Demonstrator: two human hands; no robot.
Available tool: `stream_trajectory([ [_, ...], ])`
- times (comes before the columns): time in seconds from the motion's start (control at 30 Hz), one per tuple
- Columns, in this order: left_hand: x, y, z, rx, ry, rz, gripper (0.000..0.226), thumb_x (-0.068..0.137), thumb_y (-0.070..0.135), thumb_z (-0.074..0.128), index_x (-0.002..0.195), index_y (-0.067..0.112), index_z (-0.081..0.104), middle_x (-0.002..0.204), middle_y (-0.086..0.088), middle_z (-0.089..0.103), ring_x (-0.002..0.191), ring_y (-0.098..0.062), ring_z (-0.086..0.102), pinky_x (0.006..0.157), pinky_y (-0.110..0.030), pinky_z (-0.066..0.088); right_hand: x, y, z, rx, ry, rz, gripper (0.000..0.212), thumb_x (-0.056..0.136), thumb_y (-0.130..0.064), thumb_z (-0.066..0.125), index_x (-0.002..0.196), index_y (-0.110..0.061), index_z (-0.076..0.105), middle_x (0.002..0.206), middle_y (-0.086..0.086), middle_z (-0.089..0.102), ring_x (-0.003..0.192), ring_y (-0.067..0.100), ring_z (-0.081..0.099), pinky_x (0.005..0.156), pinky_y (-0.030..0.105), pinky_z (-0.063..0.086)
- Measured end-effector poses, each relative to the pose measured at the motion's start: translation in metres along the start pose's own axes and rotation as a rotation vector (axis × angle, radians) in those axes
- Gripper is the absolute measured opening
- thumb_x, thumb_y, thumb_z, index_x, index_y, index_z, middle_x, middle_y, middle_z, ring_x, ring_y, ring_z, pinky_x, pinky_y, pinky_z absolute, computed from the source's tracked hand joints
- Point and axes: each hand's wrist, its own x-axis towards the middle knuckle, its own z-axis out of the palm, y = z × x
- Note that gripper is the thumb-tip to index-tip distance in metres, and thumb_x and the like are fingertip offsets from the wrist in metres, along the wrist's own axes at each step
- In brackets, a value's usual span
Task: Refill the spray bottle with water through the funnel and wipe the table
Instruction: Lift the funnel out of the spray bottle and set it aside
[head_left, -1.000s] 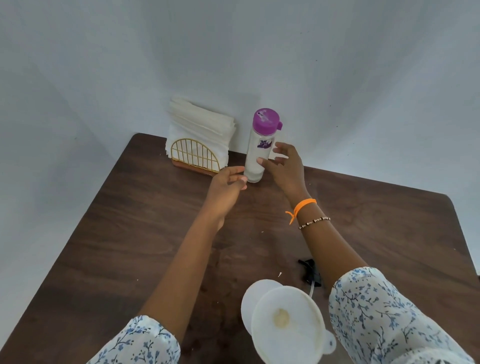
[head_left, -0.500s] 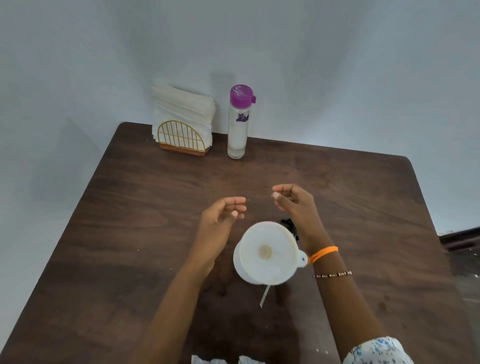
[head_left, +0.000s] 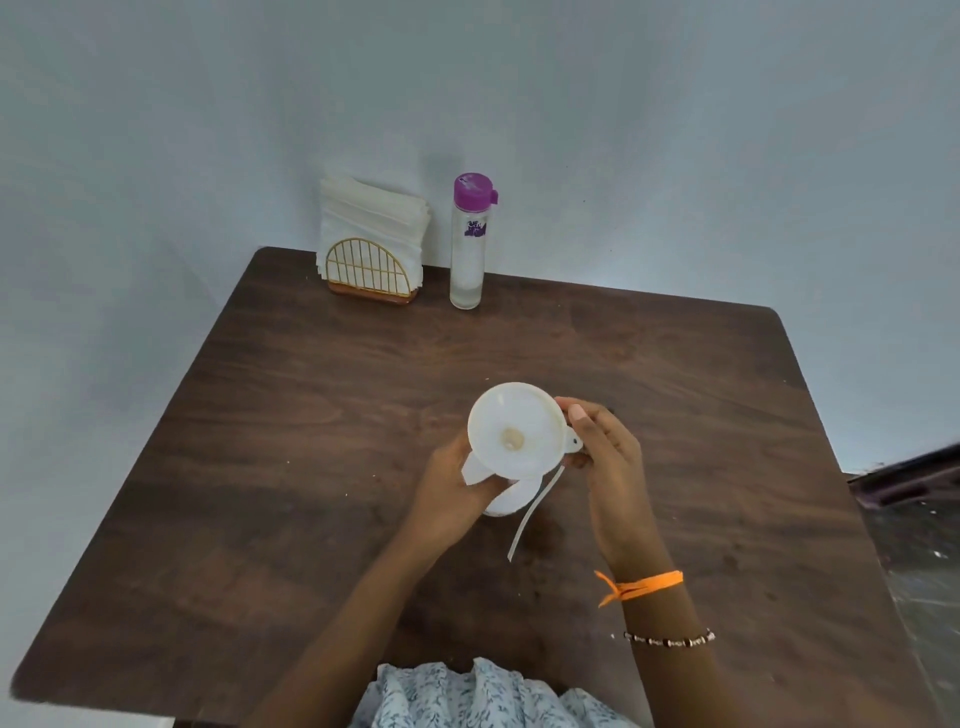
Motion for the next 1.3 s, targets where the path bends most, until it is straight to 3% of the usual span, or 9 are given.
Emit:
stream_trajectory([
  [0.13,0.0,-0.008,0.007,0.009,0.091,0.057,0.039,0.079,0.012,0.071,0.091,0.046,0.058,0.09,0.028,0.066,0.091,0.004,0.063,0.074,-0.011,0.051,-0.006,-0.002,0.003,-0.162,0.063,-0.068,0.012,0.088,-0.018,0.062,0.097,-0.015,0.069,0.092,-0.001,0.069,0.082,0.014,0.061,0.065,0.024,0.05],
  [0.27,0.006,-0.013,0.009,0.039,0.146,0.087,0.027,0.077,0.024,0.069,0.102,0.031,0.064,0.106,0.007,0.069,0.1,-0.014,0.064,0.084,-0.033,0.054,-0.007,0.001,0.004,-0.284,0.127,-0.094,0.012,0.086,-0.014,0.062,0.095,-0.015,0.071,0.084,0.001,0.07,0.081,0.019,0.065,0.068,0.034,0.055],
  [0.37,0.012,-0.014,0.006,0.071,0.129,0.119,0.027,0.076,0.022,0.07,0.099,0.035,0.062,0.104,0.009,0.067,0.1,-0.014,0.064,0.084,-0.032,0.054,-0.008,-0.001,0.003,-0.322,0.178,-0.108,0.015,0.086,-0.009,0.06,0.094,-0.014,0.072,0.083,0.002,0.071,0.078,0.019,0.065,0.065,0.034,0.056],
  [0.5,0.016,-0.014,0.002,0.1,0.094,0.091,0.034,0.075,0.017,0.074,0.089,0.046,0.061,0.099,0.02,0.066,0.097,-0.006,0.062,0.084,-0.031,0.052,-0.008,-0.009,-0.003,-0.228,0.231,-0.098,0.016,0.086,-0.003,0.057,0.087,-0.013,0.07,0.077,0.003,0.069,0.066,0.014,0.061,0.049,0.021,0.048],
  [0.63,0.017,-0.016,0.002,0.107,0.087,0.075,0.028,0.075,0.019,0.074,0.09,0.04,0.064,0.102,0.015,0.067,0.099,-0.009,0.061,0.082,-0.03,0.052,-0.008,-0.019,-0.009,-0.093,0.249,-0.044,0.016,0.087,-0.001,0.055,0.088,-0.01,0.069,0.075,0.002,0.067,0.058,0.006,0.055,0.045,0.015,0.043],
  [0.83,0.018,-0.018,0.002,0.118,0.086,0.052,0.025,0.076,0.022,0.074,0.094,0.036,0.064,0.104,0.013,0.066,0.1,-0.01,0.06,0.084,-0.032,0.051,-0.009,-0.018,-0.009,-0.007,0.211,0.046,0.015,0.09,-0.005,0.055,0.09,-0.01,0.068,0.083,0.006,0.066,0.06,0.012,0.05,0.045,0.015,0.042],
  [1.1,0.017,-0.017,0.002,0.139,0.085,0.035,0.026,0.077,0.023,0.073,0.095,0.037,0.062,0.1,0.02,0.061,0.093,-0.001,0.056,0.077,-0.019,0.046,-0.006,-0.011,-0.01,-0.026,0.18,0.067,0.014,0.091,-0.009,0.054,0.097,-0.01,0.067,0.098,0.01,0.068,0.083,0.02,0.06,0.052,0.018,0.045],
  [1.3,0.017,-0.018,0.002,0.138,0.081,0.036,0.025,0.077,0.024,0.073,0.095,0.038,0.062,0.098,0.025,0.06,0.093,0.0,0.056,0.08,-0.022,0.048,-0.006,-0.008,-0.009,-0.118,0.196,0.012,0.015,0.09,-0.005,0.054,0.095,-0.009,0.068,0.084,0.0,0.068,0.073,0.013,0.06,0.052,0.017,0.049],
])
